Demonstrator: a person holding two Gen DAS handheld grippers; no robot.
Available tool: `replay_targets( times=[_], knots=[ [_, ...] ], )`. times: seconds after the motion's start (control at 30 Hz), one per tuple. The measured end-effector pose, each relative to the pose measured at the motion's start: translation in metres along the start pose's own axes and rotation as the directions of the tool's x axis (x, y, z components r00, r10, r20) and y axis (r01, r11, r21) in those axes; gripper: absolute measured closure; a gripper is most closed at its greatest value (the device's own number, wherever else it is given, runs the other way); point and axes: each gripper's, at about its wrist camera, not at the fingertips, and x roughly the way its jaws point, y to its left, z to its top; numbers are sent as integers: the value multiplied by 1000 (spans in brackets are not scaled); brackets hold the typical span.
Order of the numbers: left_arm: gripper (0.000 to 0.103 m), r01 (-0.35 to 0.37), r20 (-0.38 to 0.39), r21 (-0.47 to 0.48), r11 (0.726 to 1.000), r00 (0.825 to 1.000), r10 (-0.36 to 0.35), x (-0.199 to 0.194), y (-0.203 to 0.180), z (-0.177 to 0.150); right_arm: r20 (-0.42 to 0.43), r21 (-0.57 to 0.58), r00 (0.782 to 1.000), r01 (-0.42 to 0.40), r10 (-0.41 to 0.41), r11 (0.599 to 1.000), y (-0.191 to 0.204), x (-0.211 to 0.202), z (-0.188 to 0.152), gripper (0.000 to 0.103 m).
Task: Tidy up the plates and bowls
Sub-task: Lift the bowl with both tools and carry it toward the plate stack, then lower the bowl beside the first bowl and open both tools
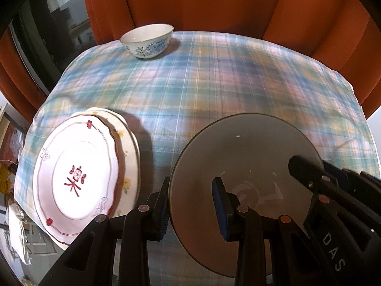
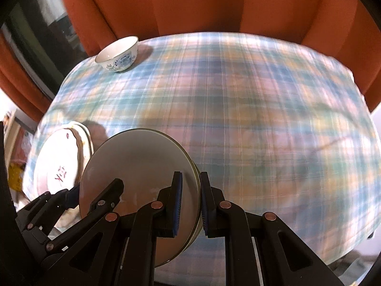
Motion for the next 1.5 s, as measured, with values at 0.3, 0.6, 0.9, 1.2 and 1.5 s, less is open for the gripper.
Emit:
replay_targets(
  times=[0.3,0.6,0.9,1.2,1.5],
  knots=[
    [71,-25,32,24,999,999,24,1,-5,-5,19,-60,998,57,-56,997,4,4,-2,85],
    [61,28,30,27,999,999,-29,3,-2,-7,48,-33,996,76,-75,997,8,4,-8,84],
    [26,121,15,75,990,992,-122,-3,6,-7,17,53,999,48,-49,997,8,3,-15,39],
    [21,197,49,122,973,978,-204,-29,45,1,61,129,986,147,-156,981,33,-22,-15,28],
    [20,214,87,131,968,970,-226,-48,100,7,113,165,971,192,-212,967,87,-46,-8,28]
  ],
)
